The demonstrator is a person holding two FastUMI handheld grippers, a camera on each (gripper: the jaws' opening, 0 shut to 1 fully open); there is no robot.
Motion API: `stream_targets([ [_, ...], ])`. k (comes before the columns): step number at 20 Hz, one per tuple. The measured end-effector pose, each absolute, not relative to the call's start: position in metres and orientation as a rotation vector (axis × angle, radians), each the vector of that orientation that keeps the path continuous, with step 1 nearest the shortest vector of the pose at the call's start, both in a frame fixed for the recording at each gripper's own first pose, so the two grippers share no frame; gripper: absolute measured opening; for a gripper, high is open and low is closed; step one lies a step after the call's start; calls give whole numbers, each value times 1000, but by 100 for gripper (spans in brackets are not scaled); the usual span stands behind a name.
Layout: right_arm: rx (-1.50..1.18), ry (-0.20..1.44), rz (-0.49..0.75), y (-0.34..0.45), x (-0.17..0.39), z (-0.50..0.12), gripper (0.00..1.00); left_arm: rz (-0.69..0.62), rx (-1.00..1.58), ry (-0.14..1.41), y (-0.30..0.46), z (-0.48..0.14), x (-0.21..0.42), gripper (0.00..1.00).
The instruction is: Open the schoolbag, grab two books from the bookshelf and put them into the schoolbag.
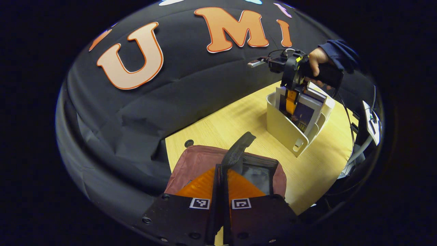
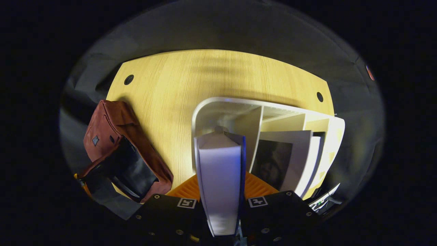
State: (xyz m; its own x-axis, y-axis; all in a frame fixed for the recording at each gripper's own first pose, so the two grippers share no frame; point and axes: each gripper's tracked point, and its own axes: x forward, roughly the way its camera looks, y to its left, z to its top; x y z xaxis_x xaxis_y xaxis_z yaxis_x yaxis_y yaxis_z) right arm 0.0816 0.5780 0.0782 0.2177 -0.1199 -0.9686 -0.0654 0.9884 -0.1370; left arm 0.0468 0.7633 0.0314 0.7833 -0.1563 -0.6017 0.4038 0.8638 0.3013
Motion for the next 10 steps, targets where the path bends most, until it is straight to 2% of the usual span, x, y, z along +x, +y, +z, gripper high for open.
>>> stream_targets([
  [7,-96,1222,1,573,60,171,40,-336,467,616,762,35,47,9],
  [10,-31,1171,74,582,42,205,39,-337,458,628,764,39,50,9],
])
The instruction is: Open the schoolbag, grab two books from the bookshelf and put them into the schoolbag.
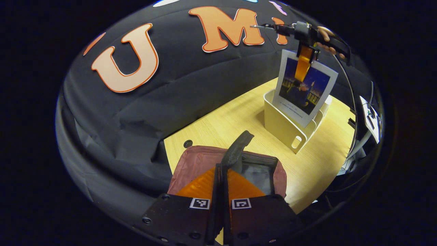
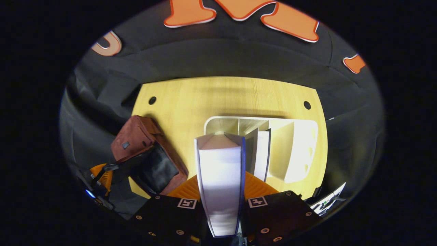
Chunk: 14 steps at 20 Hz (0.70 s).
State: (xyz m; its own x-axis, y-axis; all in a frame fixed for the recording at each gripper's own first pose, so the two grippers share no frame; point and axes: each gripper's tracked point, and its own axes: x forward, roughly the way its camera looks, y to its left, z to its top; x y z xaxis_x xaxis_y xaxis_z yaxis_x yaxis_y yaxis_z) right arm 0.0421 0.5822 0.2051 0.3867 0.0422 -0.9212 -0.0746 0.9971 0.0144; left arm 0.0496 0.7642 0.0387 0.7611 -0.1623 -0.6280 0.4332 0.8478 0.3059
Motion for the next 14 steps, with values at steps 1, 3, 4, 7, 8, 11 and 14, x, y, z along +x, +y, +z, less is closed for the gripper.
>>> stream_targets([
  [1,-8,1161,95,583,33,213,39,-333,456,632,766,40,51,9],
  [3,25,1127,94,579,22,226,39,-333,459,640,770,40,55,9],
  [4,52,1111,102,580,17,232,39,-337,460,643,770,40,56,9],
  [7,155,1077,150,597,-1,237,39,-347,463,655,768,40,56,9],
  [8,169,1066,170,602,-6,235,39,-348,461,658,769,40,58,9],
  [11,268,1041,233,630,-22,217,39,-351,434,675,771,39,58,9],
  [14,382,1032,268,663,-32,193,38,-351,405,690,771,39,58,9],
])
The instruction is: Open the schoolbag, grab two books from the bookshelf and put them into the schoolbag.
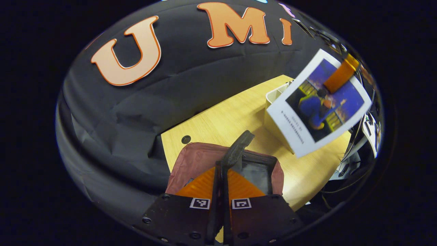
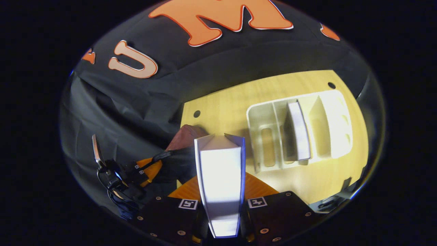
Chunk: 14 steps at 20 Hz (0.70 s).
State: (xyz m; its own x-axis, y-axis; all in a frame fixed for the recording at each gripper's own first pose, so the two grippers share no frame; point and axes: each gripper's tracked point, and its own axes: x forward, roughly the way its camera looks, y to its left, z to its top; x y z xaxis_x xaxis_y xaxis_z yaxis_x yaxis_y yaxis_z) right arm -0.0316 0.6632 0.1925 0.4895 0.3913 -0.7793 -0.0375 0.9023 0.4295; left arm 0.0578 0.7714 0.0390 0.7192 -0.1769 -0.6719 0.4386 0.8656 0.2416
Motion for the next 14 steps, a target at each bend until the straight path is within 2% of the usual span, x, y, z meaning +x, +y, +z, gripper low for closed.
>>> stream_targets([
  [9,552,1062,296,753,-45,95,38,-368,386,720,763,44,52,9],
  [14,642,1050,346,789,-37,63,38,-392,380,726,757,45,42,9],
])
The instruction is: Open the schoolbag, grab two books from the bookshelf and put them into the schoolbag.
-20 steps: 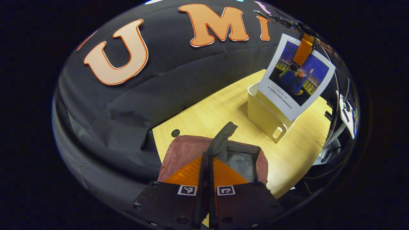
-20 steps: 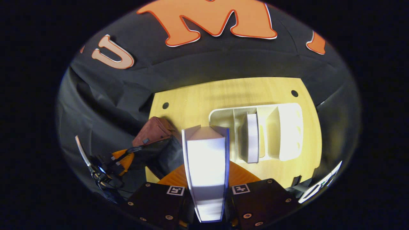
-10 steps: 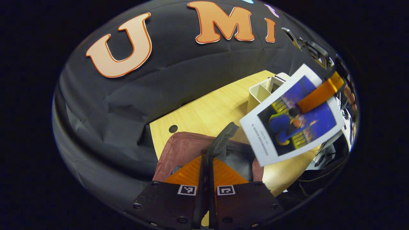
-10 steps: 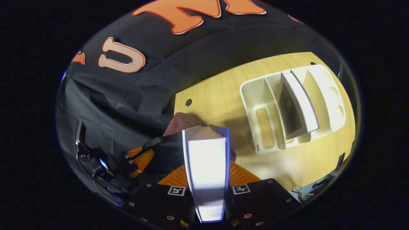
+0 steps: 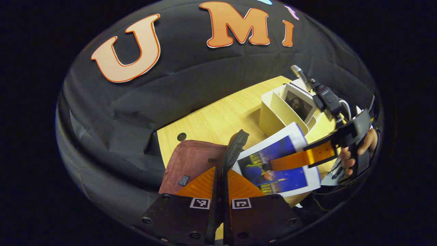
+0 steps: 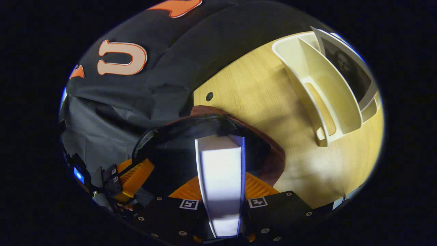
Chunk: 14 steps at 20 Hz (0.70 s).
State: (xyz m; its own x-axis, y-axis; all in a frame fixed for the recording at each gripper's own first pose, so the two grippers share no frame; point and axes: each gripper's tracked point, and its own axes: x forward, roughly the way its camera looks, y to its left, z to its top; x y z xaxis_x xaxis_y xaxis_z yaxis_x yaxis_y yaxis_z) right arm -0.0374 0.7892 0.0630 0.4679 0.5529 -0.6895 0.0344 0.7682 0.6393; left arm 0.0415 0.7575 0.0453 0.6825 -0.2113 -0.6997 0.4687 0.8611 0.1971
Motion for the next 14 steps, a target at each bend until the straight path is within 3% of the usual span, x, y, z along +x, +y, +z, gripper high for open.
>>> stream_targets([
  [2,664,1034,353,801,-30,53,38,-417,386,728,749,46,36,14],
  [3,686,1032,360,809,-26,47,38,-432,392,729,746,47,33,9],
  [14,900,1007,354,857,-5,-4,38,-528,364,744,705,36,20,9],
])
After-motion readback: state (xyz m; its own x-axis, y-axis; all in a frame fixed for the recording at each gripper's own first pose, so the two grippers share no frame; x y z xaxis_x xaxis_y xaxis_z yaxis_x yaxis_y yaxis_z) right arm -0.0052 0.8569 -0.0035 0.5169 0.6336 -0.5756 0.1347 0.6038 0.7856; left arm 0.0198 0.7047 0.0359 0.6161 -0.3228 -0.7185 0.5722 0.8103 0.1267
